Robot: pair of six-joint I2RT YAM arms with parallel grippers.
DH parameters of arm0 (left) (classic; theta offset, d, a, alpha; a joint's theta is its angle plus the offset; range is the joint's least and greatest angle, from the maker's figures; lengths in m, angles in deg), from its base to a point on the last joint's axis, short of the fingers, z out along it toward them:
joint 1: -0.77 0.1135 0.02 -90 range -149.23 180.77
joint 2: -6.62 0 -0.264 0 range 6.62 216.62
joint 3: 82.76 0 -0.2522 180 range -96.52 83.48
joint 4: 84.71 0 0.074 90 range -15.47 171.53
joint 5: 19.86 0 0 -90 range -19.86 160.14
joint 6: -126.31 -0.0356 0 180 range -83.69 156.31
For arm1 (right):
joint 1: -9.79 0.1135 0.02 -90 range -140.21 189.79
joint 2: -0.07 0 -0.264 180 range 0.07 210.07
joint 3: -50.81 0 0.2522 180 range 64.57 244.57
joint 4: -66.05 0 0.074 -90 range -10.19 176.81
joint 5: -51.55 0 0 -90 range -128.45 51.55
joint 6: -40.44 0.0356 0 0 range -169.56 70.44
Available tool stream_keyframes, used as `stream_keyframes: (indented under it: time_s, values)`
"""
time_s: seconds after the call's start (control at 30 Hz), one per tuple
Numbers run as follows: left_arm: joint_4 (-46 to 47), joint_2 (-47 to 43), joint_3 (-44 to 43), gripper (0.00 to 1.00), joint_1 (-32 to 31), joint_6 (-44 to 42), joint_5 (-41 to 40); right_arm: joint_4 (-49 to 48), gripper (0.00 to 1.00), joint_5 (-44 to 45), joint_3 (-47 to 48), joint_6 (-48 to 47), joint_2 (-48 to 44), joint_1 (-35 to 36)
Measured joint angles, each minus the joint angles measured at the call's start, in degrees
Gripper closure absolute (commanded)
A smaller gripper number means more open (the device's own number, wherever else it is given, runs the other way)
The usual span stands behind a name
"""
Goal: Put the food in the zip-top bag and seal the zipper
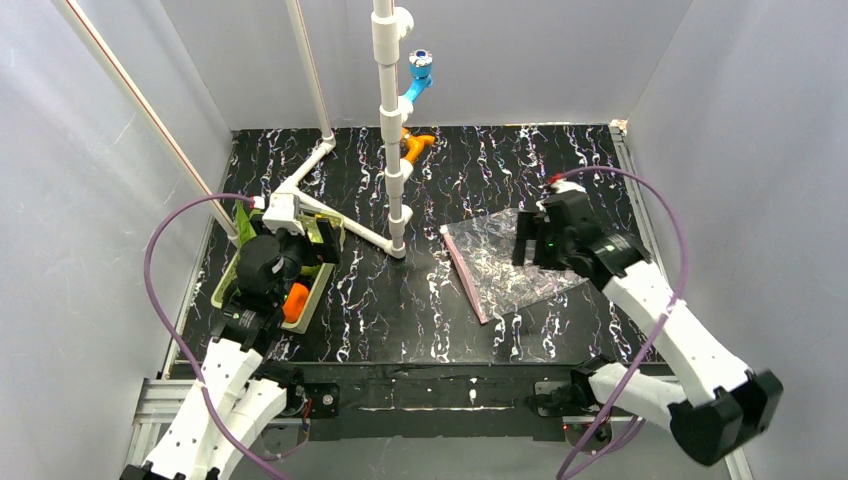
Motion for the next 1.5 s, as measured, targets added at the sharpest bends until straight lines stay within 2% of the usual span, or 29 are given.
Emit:
stream_keyframes:
  time_s: [0.27, 0.5, 0.67, 0.8, 1.1, 1.23, 1.43, 1.5]
  values:
    - [-0.8, 0.7, 0.0, 0.01, -0.1, -0.4, -0.8, 6.1, 0.0, 11.0, 8.5, 2.1, 18.4, 23.5]
    - [-0.8, 0.7, 0.0, 0.01, -0.1, -0.7, -1.4, 10.5, 0.02, 23.1, 18.7, 5.3, 40.2, 32.6]
    - [-0.8, 0.7, 0.0, 0.0, -0.1, -1.0, -1.8, 9.6, 0.16, 27.6, 18.9, 7.0, 46.6, 34.8]
    - [-0.8, 0.7, 0.0, 0.01, -0.1, -1.0, -1.9, 6.8, 0.35, 31.4, 17.8, 7.6, 47.6, 34.8]
    - [-0.6, 1.1, 0.0, 0.01, -0.1, -1.1, -1.5, 2.7, 0.37, 36.5, 16.8, 7.6, 52.5, 34.7]
    - [-0.4, 1.7, 0.0, 0.0, -0.1, -1.1, -1.4, 1.6, 0.45, 37.6, 16.6, 7.3, 53.8, 34.7]
    - [-0.3, 1.8, 0.0, 0.0, -0.1, -1.2, -1.4, 0.5, 0.52, 40.3, 16.6, 7.6, 54.3, 34.7]
    - [-0.3, 1.8, 0.0, 0.01, -0.1, -1.2, -1.4, -0.5, 0.6, 41.2, 16.0, 7.7, 54.5, 34.7]
